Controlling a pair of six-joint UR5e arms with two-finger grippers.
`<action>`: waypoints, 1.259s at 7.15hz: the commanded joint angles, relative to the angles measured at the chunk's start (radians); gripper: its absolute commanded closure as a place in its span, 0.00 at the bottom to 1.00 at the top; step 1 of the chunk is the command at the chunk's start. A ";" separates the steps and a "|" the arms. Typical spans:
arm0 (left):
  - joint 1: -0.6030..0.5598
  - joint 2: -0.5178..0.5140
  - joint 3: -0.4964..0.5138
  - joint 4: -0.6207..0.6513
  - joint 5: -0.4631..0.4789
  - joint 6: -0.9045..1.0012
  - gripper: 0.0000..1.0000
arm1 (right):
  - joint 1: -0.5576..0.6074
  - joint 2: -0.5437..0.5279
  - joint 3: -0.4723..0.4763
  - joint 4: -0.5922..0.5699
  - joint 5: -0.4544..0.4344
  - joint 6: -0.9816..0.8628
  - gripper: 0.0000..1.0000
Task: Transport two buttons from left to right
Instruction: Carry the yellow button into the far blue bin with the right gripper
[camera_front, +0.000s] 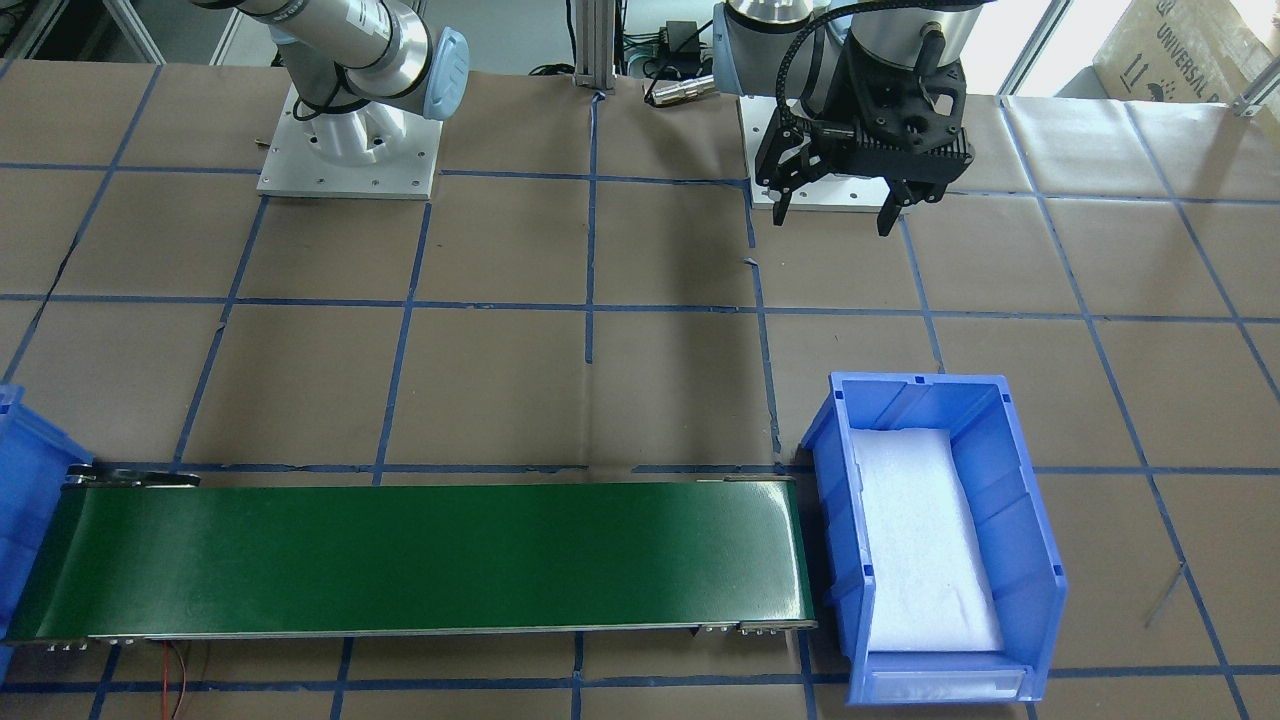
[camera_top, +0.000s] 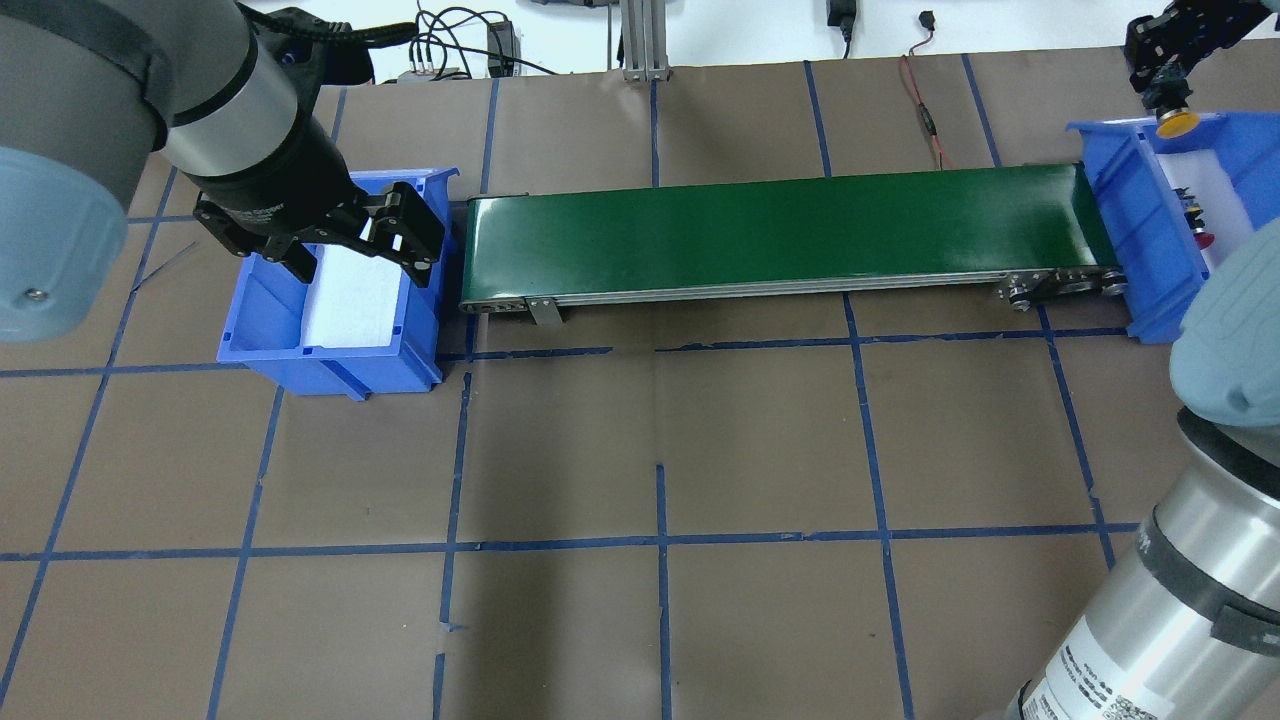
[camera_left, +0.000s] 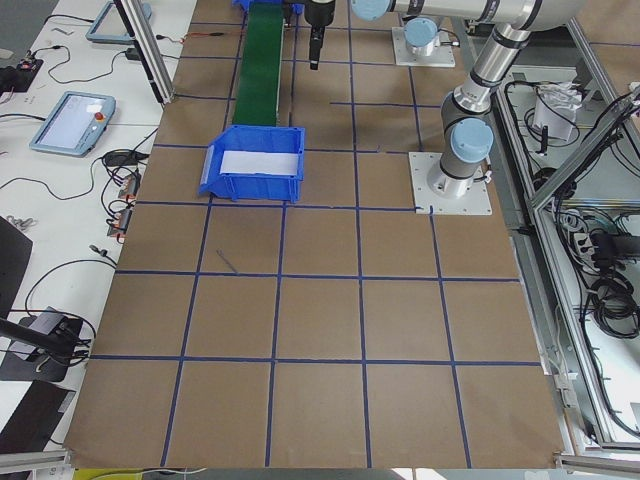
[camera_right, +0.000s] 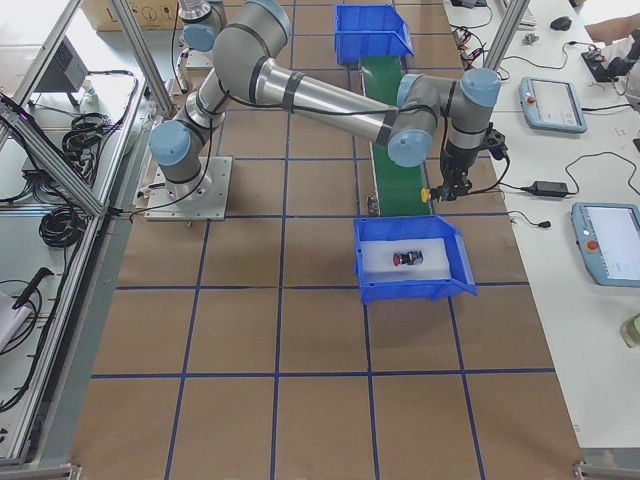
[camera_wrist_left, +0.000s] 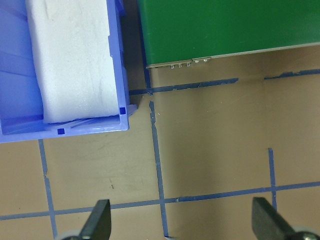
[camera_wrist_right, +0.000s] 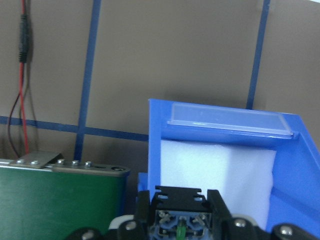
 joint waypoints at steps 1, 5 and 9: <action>0.000 0.002 0.000 0.000 0.000 0.000 0.00 | -0.062 0.051 -0.006 -0.052 0.000 -0.049 0.86; 0.000 0.002 -0.001 -0.002 0.002 0.000 0.00 | -0.065 0.110 -0.014 -0.065 0.026 -0.057 0.84; 0.002 0.002 -0.001 -0.002 0.002 0.000 0.00 | -0.067 0.139 -0.010 -0.063 0.012 -0.057 0.60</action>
